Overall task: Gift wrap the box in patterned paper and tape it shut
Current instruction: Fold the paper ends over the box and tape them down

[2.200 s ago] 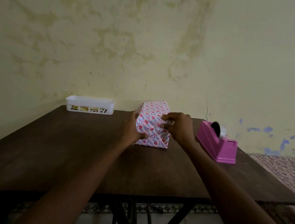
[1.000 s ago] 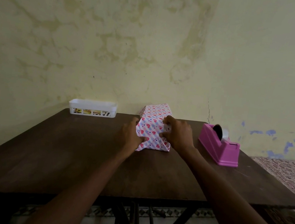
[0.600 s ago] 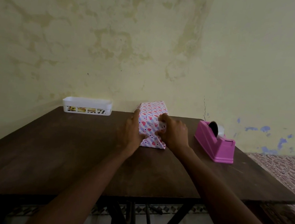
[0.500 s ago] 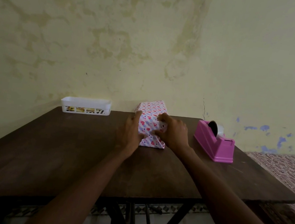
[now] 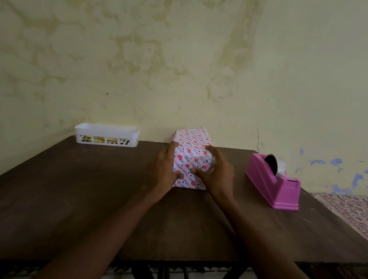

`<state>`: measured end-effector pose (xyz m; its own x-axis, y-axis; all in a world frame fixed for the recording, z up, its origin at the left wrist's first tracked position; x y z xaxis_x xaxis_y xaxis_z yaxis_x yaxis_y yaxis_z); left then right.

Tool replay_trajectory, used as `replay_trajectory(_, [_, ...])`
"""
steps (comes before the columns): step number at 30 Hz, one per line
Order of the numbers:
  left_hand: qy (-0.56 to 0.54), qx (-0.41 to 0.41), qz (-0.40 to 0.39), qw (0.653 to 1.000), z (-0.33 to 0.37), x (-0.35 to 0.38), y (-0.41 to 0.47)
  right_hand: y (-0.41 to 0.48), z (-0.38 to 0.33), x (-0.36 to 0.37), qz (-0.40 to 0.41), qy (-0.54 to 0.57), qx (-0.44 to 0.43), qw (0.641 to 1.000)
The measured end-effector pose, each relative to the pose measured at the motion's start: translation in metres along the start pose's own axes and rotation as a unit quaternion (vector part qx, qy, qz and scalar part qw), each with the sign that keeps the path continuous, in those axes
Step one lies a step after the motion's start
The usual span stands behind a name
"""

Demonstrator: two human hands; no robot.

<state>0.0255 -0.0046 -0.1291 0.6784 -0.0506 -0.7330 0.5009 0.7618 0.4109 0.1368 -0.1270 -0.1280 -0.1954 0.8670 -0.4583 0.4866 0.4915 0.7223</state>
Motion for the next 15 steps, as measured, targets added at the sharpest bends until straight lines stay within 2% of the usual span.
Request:
replay_trajectory(6, [-0.027,-0.036,-0.058,0.997,0.009,0.004,0.008,0.005,0.011,-0.011,0.003,0.013,0.013,1.000])
replay_trajectory(11, [-0.013,0.013,-0.041,0.999,0.029,0.013,0.001,0.004,0.016,-0.033,-0.011,0.004,0.025,1.000])
replay_trajectory(15, [0.001,0.045,-0.024,0.999,0.050,0.023,-0.009,0.003,0.020,-0.062,-0.056,-0.015,0.011,0.998])
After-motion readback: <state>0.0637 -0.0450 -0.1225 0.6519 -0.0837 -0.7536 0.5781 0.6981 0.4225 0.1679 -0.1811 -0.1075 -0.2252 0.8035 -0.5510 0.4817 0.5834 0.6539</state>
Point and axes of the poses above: each hand's wrist, its own y-axis towards the middle knuckle, its own x-axis out of the palm, z = x × y, the point moved 3 cm from there along y, towards the middle knuckle, and after that the axes turned 11 degrees about -x, right-handed, at the moved point
